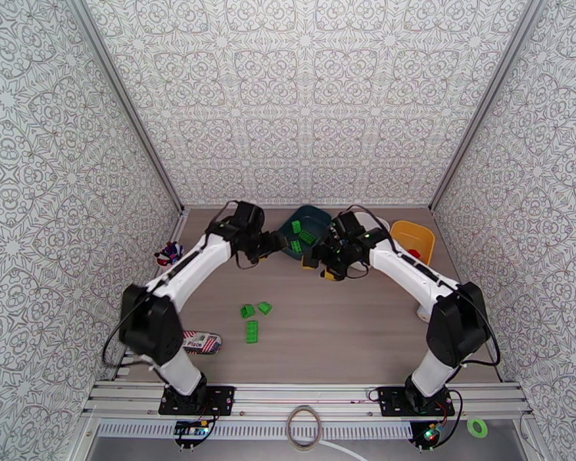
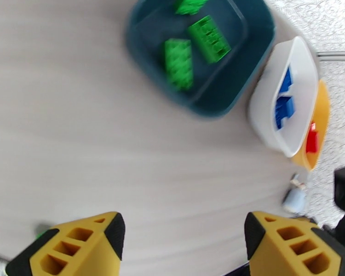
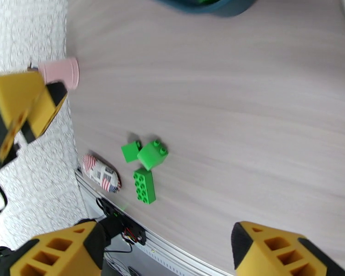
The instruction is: Sort the legos into containers by color
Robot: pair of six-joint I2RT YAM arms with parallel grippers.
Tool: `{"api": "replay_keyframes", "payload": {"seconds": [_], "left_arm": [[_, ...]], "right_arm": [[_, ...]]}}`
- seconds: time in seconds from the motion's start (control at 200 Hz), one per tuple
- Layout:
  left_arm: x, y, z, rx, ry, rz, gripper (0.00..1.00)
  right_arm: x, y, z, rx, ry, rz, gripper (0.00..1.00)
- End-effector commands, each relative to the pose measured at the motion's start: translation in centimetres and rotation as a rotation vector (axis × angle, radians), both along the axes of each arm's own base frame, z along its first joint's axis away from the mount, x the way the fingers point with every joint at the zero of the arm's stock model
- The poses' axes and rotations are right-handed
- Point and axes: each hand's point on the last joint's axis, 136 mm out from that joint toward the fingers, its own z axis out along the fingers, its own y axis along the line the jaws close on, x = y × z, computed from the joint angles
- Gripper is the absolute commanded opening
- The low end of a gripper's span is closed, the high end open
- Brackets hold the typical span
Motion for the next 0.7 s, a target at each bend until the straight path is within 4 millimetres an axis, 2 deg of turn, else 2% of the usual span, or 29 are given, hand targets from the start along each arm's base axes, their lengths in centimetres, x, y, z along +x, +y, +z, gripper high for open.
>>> {"api": "replay_keyframes", "payload": {"seconds": [0.0,0.245,0.47,0.695], "left_arm": [[-3.5,2.9,-2.4,0.149,0.063,0.02,0.76],[-9.8,5.5,-5.2,0.267,0.153,0.04,0.76],[-15.1,6.3,-8.0,0.342,0.23,0.024,0.71],[-18.3,5.8,-11.3,0.371,0.294,-0.005,0.66]], "right_arm": [[-1.1,0.9,-0.9,-0.062,-0.004,0.038,0.77],[-4.1,2.6,-2.6,-0.162,-0.007,0.123,0.77],[-6.5,3.0,-4.3,-0.238,-0.001,0.173,0.78],[-8.7,2.3,-5.9,-0.27,0.021,0.184,0.78]]}}
